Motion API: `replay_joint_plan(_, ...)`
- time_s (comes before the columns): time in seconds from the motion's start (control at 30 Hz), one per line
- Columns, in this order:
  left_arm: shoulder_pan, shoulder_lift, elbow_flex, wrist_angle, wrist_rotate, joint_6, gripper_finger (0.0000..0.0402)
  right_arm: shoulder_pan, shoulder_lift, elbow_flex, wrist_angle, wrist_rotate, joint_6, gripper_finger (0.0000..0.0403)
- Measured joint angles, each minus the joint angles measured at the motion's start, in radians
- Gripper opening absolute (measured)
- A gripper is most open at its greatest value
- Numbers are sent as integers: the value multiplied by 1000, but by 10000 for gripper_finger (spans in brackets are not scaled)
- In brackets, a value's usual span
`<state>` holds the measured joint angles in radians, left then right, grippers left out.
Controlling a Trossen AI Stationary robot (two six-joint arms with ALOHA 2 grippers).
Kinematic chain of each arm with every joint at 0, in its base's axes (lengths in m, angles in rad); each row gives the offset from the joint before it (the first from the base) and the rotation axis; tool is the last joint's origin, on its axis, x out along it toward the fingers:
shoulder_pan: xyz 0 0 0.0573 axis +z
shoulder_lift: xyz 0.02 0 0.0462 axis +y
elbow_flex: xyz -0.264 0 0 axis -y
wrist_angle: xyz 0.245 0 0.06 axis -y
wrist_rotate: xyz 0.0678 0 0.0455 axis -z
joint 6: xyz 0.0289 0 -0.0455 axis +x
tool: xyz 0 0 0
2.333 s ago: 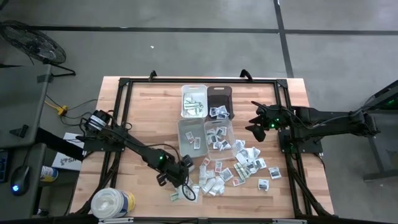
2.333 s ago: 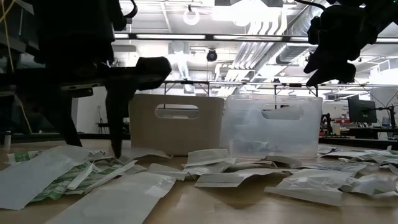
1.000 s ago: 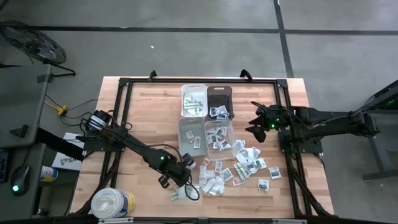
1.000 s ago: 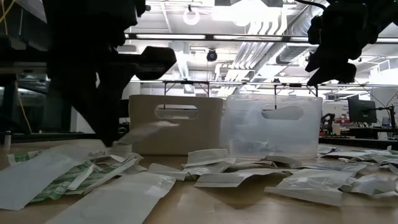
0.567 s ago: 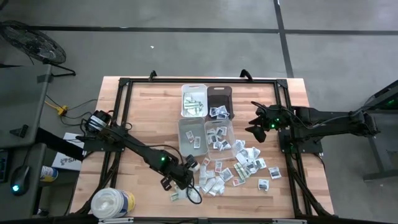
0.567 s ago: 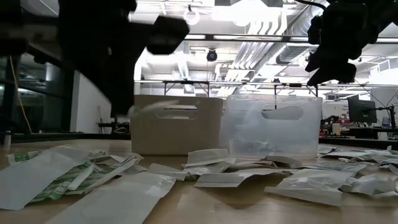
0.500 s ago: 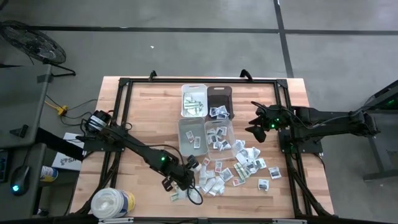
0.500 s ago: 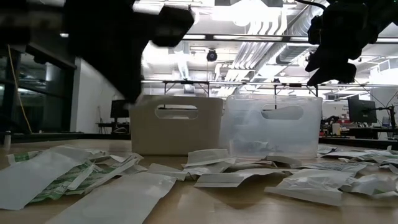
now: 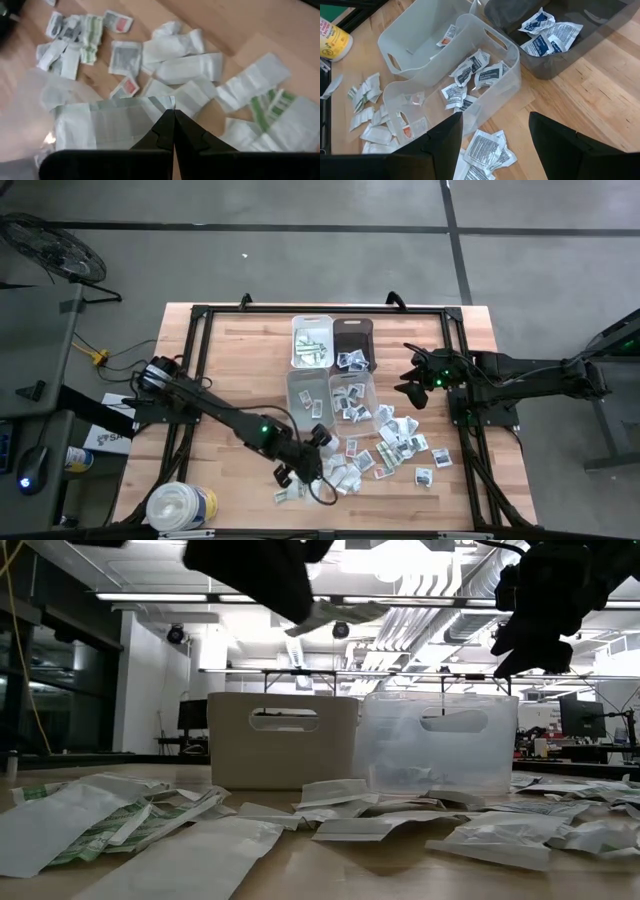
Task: Pick & Place First Aid Supplies
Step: Put the green bandage pack into the white bin
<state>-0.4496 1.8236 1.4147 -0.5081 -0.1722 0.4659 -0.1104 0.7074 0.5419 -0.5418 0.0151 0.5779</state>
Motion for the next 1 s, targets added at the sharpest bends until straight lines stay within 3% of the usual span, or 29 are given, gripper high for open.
replay_joint_plan(0.57,217,-4,0,125,1,-1,0,0,0,0,0,-26,-28,222)
replay_joint_plan(1.0,419,-29,1,103,25,-28,0,0,0,0,1,-26,-29,222)
